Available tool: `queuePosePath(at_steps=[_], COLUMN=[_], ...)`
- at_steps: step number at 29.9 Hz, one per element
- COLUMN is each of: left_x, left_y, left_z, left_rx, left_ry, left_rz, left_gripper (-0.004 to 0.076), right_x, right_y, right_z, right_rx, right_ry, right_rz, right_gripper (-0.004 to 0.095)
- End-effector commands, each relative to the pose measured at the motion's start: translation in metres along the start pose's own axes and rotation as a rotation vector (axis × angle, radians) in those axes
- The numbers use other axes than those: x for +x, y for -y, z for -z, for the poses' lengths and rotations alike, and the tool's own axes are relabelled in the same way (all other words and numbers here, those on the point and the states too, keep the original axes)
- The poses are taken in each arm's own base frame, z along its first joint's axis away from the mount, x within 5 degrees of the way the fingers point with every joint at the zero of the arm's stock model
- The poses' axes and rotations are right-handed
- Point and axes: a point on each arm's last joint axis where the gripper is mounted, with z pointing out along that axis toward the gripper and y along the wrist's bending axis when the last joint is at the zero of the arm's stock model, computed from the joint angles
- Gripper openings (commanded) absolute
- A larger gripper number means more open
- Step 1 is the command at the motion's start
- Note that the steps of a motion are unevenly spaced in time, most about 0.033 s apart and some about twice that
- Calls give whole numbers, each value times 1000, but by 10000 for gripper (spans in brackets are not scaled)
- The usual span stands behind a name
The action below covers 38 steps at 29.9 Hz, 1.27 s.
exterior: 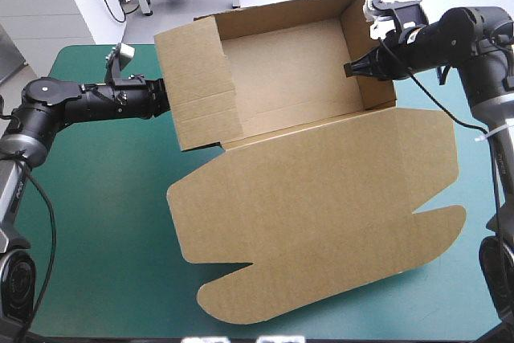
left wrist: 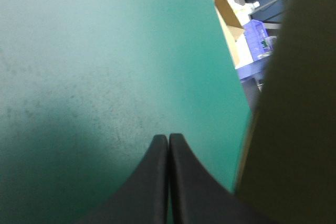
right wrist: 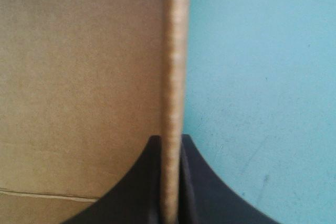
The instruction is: Fold the box
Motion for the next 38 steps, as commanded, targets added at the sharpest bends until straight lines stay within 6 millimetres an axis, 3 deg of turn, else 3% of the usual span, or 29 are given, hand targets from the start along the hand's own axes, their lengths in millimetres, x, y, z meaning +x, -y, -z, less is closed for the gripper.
queuePosePath(at_steps=[1, 14, 24, 38], left_x=[-4, 4, -1, 0], left_y=[43, 63, 70, 70], left_z=[19, 26, 29, 21], left_rx=[141, 316, 404, 361], left_ry=[79, -2, 50, 34], left_rz=[-59, -102, -63, -76], left_gripper=[-8, 13, 348, 353], right_x=[-11, -13, -12, -12], right_y=[-2, 1, 6, 6], right_z=[23, 17, 17, 17], right_rx=[17, 27, 84, 89], right_ry=[133, 135, 127, 132], right_rz=[-13, -8, 6, -3], right_gripper=[-19, -19, -19, -14])
